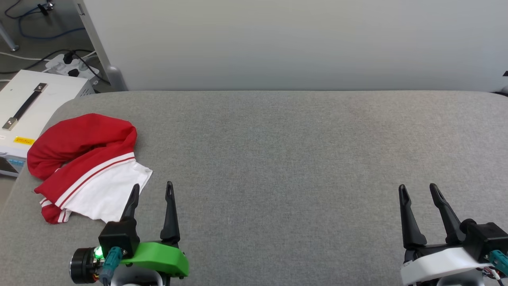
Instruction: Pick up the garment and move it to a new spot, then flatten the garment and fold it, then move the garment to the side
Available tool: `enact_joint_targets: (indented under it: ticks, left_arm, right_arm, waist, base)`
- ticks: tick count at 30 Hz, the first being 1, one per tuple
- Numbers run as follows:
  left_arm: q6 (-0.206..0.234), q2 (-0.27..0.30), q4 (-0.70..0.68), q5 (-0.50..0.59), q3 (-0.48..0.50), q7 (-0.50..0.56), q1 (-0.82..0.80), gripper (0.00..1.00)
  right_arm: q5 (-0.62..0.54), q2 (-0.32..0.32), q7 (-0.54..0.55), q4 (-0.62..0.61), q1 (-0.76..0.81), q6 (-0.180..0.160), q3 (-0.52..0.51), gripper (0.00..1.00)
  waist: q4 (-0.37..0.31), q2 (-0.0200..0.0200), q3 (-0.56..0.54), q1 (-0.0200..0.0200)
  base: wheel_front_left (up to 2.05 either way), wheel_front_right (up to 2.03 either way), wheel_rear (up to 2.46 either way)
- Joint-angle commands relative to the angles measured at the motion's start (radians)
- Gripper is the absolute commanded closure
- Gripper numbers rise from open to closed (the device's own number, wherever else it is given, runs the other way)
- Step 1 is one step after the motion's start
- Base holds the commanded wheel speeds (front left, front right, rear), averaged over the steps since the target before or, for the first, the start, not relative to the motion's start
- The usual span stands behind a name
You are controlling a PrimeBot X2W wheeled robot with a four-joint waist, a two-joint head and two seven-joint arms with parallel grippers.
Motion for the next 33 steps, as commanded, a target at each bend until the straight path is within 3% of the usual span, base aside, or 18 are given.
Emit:
enact_joint_targets:
  ticks: [1,11,33]
  left_arm:
    - [0.007,-0.004,0.004,-0.015,0.000,-0.012,0.010,0.00]
    - [0.018,-0.004,0.011,-0.035,0.024,-0.032,-0.013,0.00]
    - [0.031,-0.004,0.023,-0.093,0.091,-0.058,-0.037,0.00]
  right_arm:
    - [0.009,0.001,-0.011,-0.008,0.011,-0.001,0.002,0.00]
    - [0.004,0.001,-0.032,-0.021,0.005,-0.001,0.019,0.00]
    - [-0.037,0.001,-0.057,-0.056,-0.032,-0.001,0.062,0.00]
  waist:
    - [0.004,0.0000,0.003,0.0000]
    - [0.078,0.0000,0.029,0.0000]
    - [0.356,0.0000,0.079,0.0000]
  base:
    - [0.00,0.00,0.00]
    - [0.00,0.00,0.00]
    - [0.00,0.00,0.00]
